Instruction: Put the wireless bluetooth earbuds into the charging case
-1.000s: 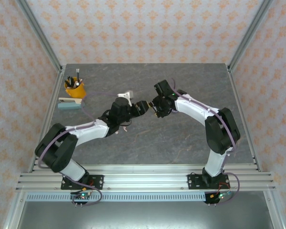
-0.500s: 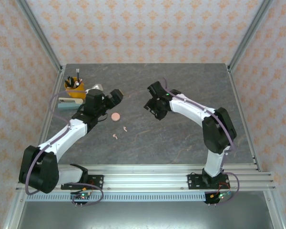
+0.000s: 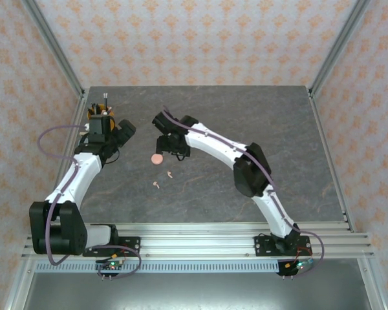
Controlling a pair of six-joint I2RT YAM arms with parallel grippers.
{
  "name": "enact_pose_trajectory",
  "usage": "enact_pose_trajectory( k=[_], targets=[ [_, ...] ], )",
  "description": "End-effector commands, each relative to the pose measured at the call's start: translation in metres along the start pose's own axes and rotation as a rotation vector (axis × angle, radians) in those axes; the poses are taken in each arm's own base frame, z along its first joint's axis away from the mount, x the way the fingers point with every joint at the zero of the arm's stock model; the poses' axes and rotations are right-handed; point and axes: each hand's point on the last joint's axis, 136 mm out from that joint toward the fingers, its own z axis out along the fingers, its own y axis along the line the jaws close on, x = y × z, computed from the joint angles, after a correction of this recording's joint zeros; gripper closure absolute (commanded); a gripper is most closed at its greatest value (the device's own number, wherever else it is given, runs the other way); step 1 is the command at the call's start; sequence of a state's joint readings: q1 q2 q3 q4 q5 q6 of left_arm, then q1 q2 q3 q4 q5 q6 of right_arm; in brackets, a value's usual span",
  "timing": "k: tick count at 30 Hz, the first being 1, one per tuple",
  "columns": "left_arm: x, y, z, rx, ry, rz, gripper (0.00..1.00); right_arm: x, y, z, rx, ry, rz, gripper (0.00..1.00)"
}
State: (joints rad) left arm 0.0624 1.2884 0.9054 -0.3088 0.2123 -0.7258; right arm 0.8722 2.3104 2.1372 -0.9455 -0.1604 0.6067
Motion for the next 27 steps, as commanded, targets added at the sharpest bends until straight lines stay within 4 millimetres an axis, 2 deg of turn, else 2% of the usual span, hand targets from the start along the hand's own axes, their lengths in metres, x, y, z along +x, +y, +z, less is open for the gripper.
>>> enact_pose_trajectory(
  k=[1, 7, 12, 19, 22, 27],
  targets=[
    [0.002, 0.008, -0.001, -0.035, 0.044, 0.002, 0.0, 0.005, -0.017, 0.012, 0.103, 0.038, -0.032, 0.2],
    [0.003, 0.01, 0.004, -0.036, 0.051, -0.026, 0.0, 0.004, 0.009, 0.031, 0.006, 0.051, 0.03, 0.19],
    [0.002, 0.009, 0.006, -0.03, 0.045, -0.052, 0.0, 0.003, 0.02, 0.041, -0.005, 0.052, -0.031, 0.19],
    [-0.002, 0.005, 0.004, -0.021, 0.035, -0.063, 0.0, 0.001, 0.016, 0.053, 0.04, 0.03, -0.173, 0.17],
    [-0.003, 0.004, 0.004, -0.016, 0.034, -0.068, 0.0, 0.001, 0.016, 0.056, 0.043, 0.034, -0.155, 0.16],
    [-0.005, 0.002, 0.004, -0.015, 0.031, -0.068, 0.0, 0.002, 0.03, 0.063, 0.0, 0.023, -0.129, 0.15]
  ],
)
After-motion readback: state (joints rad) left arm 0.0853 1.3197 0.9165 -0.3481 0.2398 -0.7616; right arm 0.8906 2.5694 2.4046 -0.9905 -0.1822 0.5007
